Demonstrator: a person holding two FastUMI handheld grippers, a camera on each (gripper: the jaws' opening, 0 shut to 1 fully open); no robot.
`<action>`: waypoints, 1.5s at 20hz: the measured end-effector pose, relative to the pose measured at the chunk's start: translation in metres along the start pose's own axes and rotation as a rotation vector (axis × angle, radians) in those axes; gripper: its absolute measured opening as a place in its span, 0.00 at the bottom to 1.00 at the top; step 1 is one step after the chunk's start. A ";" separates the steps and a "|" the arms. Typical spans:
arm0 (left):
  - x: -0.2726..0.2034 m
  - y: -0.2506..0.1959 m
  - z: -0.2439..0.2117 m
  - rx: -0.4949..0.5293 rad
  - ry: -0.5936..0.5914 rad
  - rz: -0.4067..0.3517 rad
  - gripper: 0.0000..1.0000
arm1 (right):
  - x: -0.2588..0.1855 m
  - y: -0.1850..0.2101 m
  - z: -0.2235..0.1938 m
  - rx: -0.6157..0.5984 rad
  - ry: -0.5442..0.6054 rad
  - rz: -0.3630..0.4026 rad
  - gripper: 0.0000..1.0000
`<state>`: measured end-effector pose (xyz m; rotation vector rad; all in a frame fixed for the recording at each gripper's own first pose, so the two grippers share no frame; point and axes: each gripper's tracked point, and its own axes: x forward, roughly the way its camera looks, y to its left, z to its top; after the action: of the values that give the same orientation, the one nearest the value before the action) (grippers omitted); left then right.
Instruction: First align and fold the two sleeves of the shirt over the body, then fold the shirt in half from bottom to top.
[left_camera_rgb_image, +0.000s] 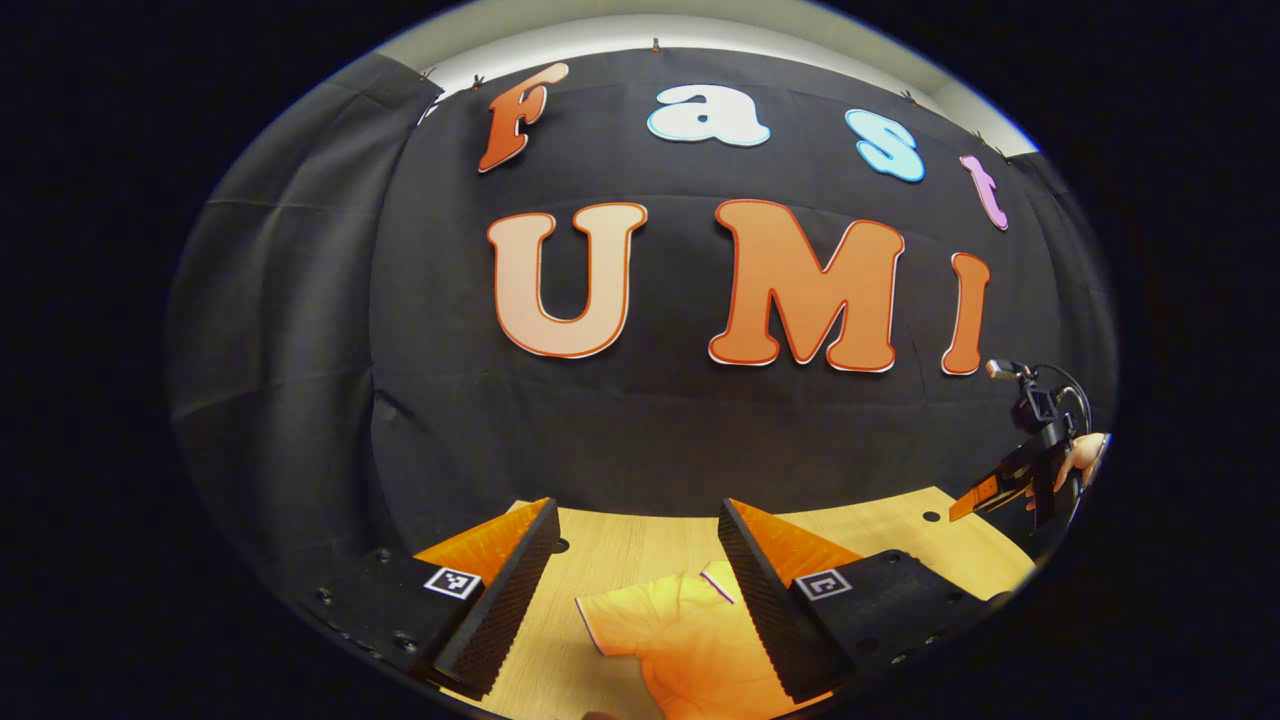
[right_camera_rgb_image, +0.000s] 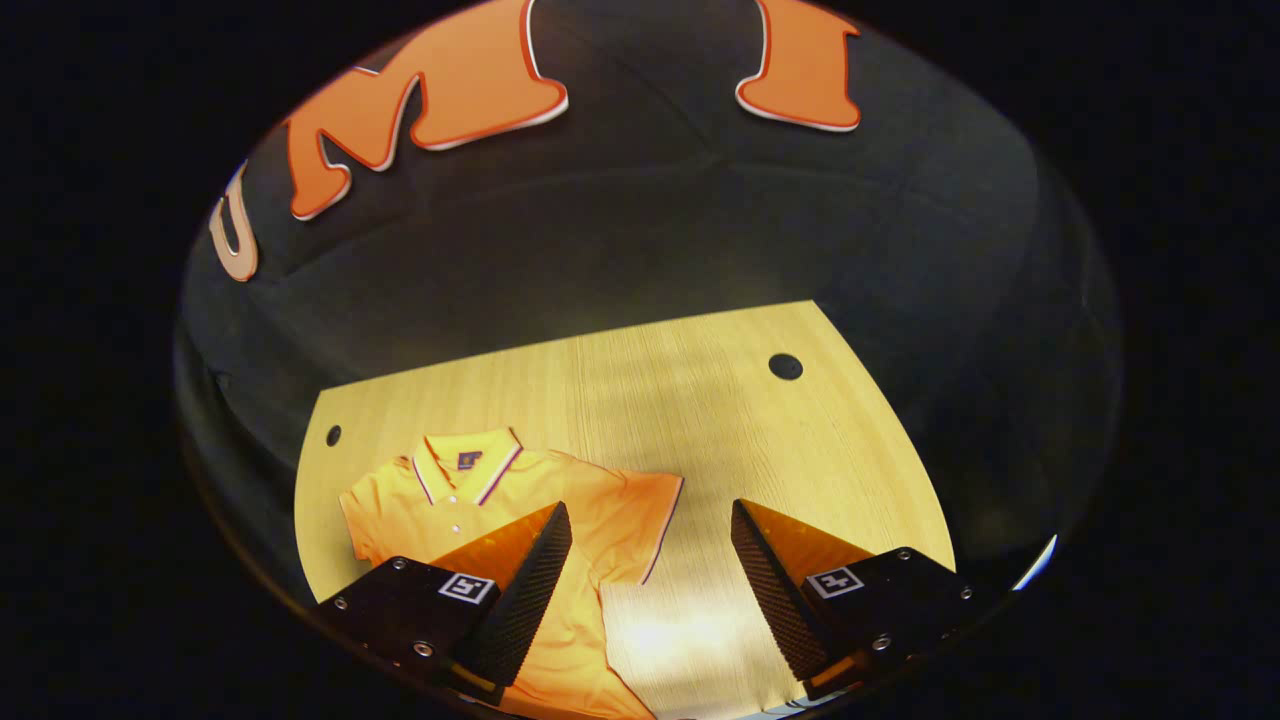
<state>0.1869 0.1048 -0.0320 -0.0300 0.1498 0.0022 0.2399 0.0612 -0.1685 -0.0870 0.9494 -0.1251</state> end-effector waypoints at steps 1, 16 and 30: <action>0.001 0.008 -0.005 0.001 0.010 0.009 0.98 | 0.013 0.001 -0.005 -0.009 0.038 -0.009 0.97; 0.031 0.062 -0.050 0.017 0.126 0.110 0.98 | 0.141 -0.009 -0.095 -0.012 0.419 -0.087 0.99; 0.052 0.050 -0.074 0.007 0.184 0.071 0.98 | 0.160 0.003 -0.106 0.163 0.457 -0.076 0.30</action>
<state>0.2275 0.1530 -0.1142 -0.0178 0.3352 0.0696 0.2455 0.0390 -0.3594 0.0599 1.3882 -0.3012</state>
